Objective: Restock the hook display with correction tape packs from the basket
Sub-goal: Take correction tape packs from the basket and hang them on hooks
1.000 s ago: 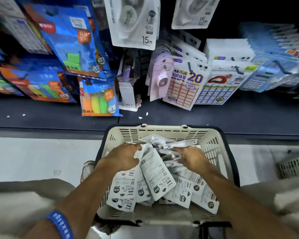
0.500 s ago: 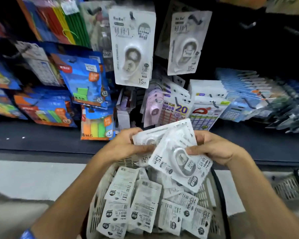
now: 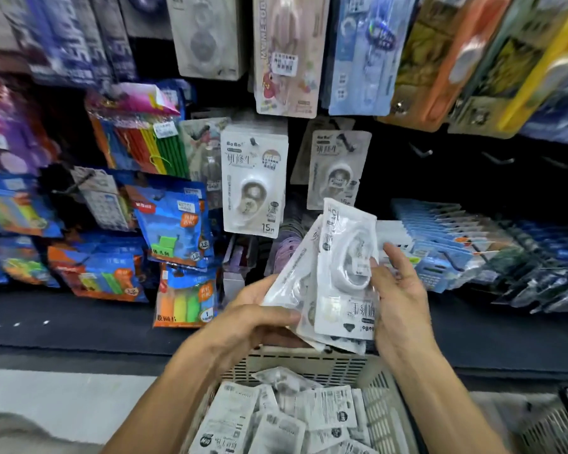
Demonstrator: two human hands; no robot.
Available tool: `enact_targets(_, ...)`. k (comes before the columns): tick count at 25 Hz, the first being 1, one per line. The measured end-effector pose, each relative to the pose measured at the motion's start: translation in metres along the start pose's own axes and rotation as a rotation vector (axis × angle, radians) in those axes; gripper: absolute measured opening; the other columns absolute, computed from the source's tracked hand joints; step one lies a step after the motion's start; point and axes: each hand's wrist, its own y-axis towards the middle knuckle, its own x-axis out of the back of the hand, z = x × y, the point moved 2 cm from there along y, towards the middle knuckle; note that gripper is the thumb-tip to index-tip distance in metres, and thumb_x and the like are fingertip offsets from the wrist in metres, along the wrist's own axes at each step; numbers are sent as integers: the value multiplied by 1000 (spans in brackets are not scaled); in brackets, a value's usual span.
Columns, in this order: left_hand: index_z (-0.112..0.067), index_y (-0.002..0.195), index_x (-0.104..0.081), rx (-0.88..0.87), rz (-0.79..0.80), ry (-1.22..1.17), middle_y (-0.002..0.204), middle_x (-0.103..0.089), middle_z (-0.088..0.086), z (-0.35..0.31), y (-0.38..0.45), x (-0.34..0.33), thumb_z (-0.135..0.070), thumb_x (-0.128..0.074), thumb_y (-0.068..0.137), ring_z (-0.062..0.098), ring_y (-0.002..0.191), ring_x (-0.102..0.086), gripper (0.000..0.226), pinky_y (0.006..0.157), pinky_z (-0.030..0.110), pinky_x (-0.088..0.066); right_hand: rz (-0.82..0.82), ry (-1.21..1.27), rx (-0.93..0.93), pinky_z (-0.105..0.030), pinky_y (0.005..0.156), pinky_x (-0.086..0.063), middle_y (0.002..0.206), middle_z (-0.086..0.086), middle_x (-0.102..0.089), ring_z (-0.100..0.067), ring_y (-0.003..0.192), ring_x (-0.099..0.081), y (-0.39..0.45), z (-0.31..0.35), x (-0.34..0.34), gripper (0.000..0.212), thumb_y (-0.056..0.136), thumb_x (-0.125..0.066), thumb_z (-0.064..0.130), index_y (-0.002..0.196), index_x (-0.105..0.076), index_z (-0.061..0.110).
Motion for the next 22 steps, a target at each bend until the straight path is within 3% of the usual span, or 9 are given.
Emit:
enact_targets(1,-19,124,-68,-11,48,-19,118,-74,14,-9,-2,-5,-5,-79,74,28,95,-74,54,69,36,-64,-24,-32,55,-32,86,-58,94,8,-78,-11,93,-75,-3,7,-4,38,99,-61,12,131,-59,32)
enact_targets(3,-23,114,-72,-68,-50,41,110,-77,11,-26,-2,-13,-13,-88,68,23,83,-75,49,58,31,-62,-9,-126,158,-36,85,-59,101,3,-78,-16,97,-75,-9,22,-12,34,102,-58,18,126,-57,42)
enact_targets(6,-19,107,-74,-162,-272,54,95,-79,9,-47,-1,-21,-15,-89,57,18,62,-72,52,40,23,-52,52,-342,246,-47,72,-60,87,1,-78,-23,81,-75,-15,47,-21,22,103,-55,30,105,-55,52)
enact_targets(9,-26,105,-76,-226,-357,30,91,-80,8,-58,-4,-28,-15,-84,61,17,52,-69,46,40,27,-54,148,-497,278,-39,54,-51,78,1,-76,-21,62,-70,-13,62,-25,9,102,-54,40,99,-54,48)
enact_targets(13,-24,110,-72,-260,-488,80,93,-80,6,-70,-7,-20,-1,-79,78,22,65,-75,40,44,27,-55,168,-444,207,-34,46,-51,86,-8,-75,-22,65,-71,-3,74,-21,19,101,-60,24,86,-62,35)
enact_targets(16,-25,110,-71,-240,-535,102,94,-81,2,-73,-11,-13,-1,-78,81,21,74,-77,39,47,24,-56,313,-487,175,-43,69,-61,112,-4,-73,-24,94,-73,6,80,-4,25,98,-64,13,97,-67,38)
enact_targets(19,-25,110,-72,-218,-463,100,94,-81,3,-70,-10,-23,-3,-78,81,21,73,-77,37,47,24,-56,507,-542,161,-23,62,-55,108,5,-74,-15,80,-73,1,77,0,39,95,-63,0,101,-69,39)
enact_targets(22,-21,111,-73,-216,-409,81,93,-80,8,-66,-6,-32,-7,-79,77,18,67,-75,38,48,26,-57,517,-567,237,-22,60,-53,106,11,-72,-17,77,-72,-3,75,-2,45,95,-65,2,111,-62,44)
